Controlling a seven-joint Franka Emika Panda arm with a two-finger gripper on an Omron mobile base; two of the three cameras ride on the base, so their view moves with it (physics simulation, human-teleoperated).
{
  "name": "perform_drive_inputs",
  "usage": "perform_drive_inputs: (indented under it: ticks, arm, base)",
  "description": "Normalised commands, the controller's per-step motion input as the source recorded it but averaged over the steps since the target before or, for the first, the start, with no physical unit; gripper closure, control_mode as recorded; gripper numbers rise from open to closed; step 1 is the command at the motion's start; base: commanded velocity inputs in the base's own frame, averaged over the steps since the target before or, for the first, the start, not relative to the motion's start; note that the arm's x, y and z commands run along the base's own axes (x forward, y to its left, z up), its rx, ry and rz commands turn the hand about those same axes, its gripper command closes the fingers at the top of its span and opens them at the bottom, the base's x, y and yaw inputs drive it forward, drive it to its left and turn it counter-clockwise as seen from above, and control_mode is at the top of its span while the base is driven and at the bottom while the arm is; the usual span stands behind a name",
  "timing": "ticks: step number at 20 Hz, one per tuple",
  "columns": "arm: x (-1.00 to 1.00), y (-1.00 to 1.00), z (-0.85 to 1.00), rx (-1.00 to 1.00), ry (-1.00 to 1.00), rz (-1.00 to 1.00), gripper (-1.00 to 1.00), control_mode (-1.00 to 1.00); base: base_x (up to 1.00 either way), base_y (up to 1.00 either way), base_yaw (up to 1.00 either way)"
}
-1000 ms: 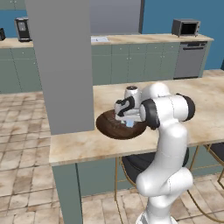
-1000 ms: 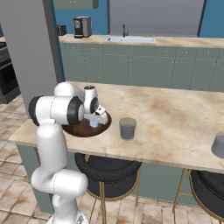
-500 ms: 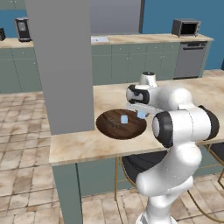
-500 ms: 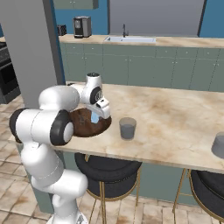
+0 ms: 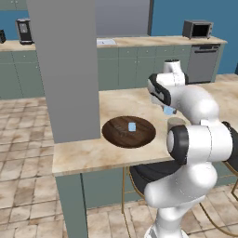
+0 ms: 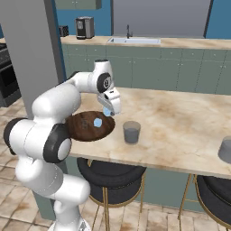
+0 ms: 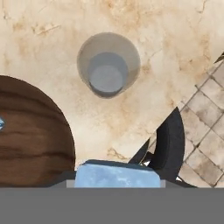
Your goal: There are four ice cubes in the ice bowl. Place two ice cubes in each glass of water.
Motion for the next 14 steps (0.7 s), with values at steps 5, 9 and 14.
perform_drive_inputs:
  ticks: [5,9,14]
  arm:
    - [-0.01,-0.17,0.0,0.02,0.0,-0.08,1.0,-1.0]
    - [0.09,-0.45,-0.13,0.13,0.0,0.0,1.0,-1.0]
    - [0.1,-0.53,-0.03,0.23,-0.02,0.0,1.0,-1.0]
  base:
    - [0.0,0.0,0.0]
    - [0.0,0.0,0.0]
    - [0.0,0.0,0.0]
